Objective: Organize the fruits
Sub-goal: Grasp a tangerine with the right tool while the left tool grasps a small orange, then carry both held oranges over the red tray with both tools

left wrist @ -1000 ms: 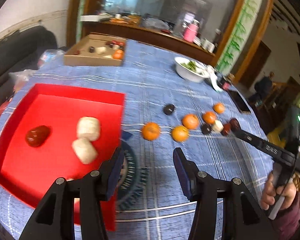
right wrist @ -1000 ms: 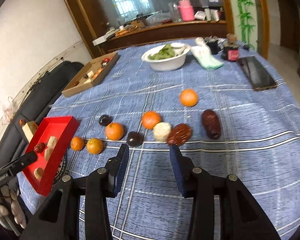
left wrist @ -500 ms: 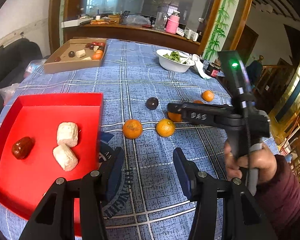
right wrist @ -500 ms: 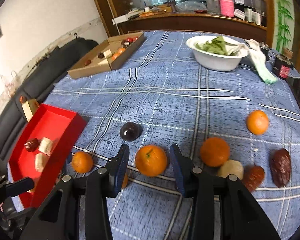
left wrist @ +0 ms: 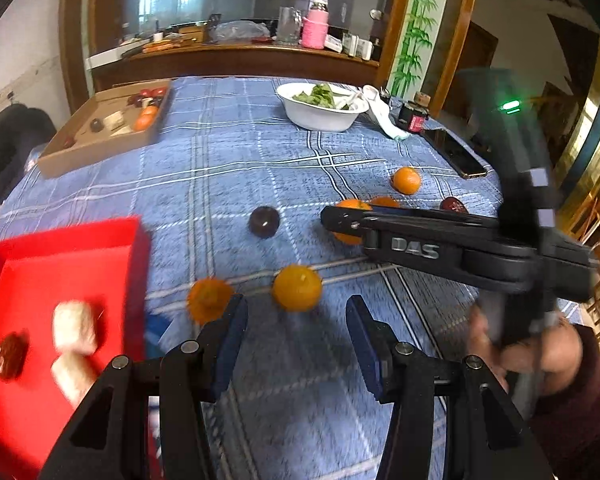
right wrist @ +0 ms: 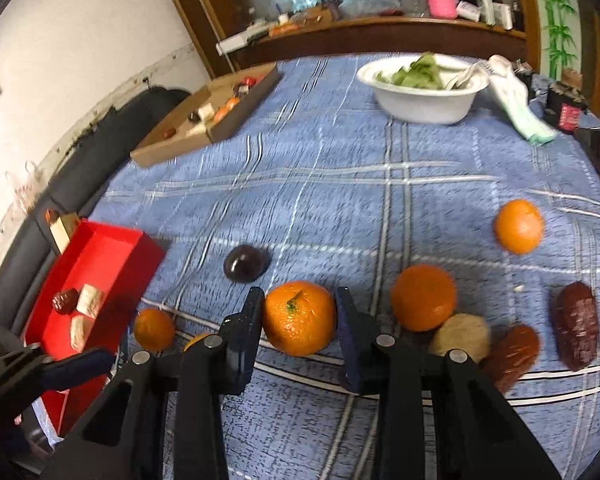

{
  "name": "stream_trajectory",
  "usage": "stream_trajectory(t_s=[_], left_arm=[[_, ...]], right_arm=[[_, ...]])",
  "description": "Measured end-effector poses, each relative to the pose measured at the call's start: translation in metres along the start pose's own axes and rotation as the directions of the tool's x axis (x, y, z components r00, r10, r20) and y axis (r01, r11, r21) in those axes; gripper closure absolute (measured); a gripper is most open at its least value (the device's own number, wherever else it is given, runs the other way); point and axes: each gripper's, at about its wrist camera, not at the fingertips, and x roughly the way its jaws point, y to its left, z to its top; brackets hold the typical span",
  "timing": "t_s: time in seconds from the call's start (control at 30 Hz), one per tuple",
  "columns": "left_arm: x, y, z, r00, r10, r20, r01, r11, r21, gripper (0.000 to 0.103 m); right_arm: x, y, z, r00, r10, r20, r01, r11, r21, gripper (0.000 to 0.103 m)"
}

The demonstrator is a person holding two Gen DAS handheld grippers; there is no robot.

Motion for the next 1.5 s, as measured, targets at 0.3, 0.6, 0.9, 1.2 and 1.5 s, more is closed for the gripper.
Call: stream_trajectory(t_s=[0.3, 0.6, 0.9, 1.2, 1.5], left_arm=[[0.044, -0.018, 0.008, 0.996, 0.068, -0.062, -0.063, 0.995, 0.083, 0.053], [0.029, -0.006, 0.006, 0.996, 0.089, -0.011, -0.089, 0.996, 0.001, 0.07], [-0.057, 0.046, -0.008, 0.985, 0.14, 0.103, -0.122, 0.979, -0.165, 0.07], [-0.115, 0.155, -0.061, 0.949, 0.289, 0.124, -0.214, 0.882, -0.419, 0.07], [-0.106, 0.194, -0.094, 0.931, 0.356, 0.079, -0.273, 0.824, -0.496, 0.07]], right_arm=[[-0.019, -0.02, 0.012, 0.997, 0.052, 0.049, -0.056, 0.995, 0.083, 0.069], [-0.021, -0.021, 0.011, 0.997, 0.055, 0.052, -0.06, 0.994, 0.092, 0.069], [-0.028, -0.007, 0.006, 0.995, 0.063, 0.076, -0.067, 0.997, 0.049, 0.069], [-0.044, 0.04, -0.013, 0.994, 0.084, 0.064, -0.084, 0.996, -0.013, 0.069], [-0.033, 0.132, -0.029, 0.978, 0.198, -0.072, -0.206, 0.971, -0.124, 0.068]])
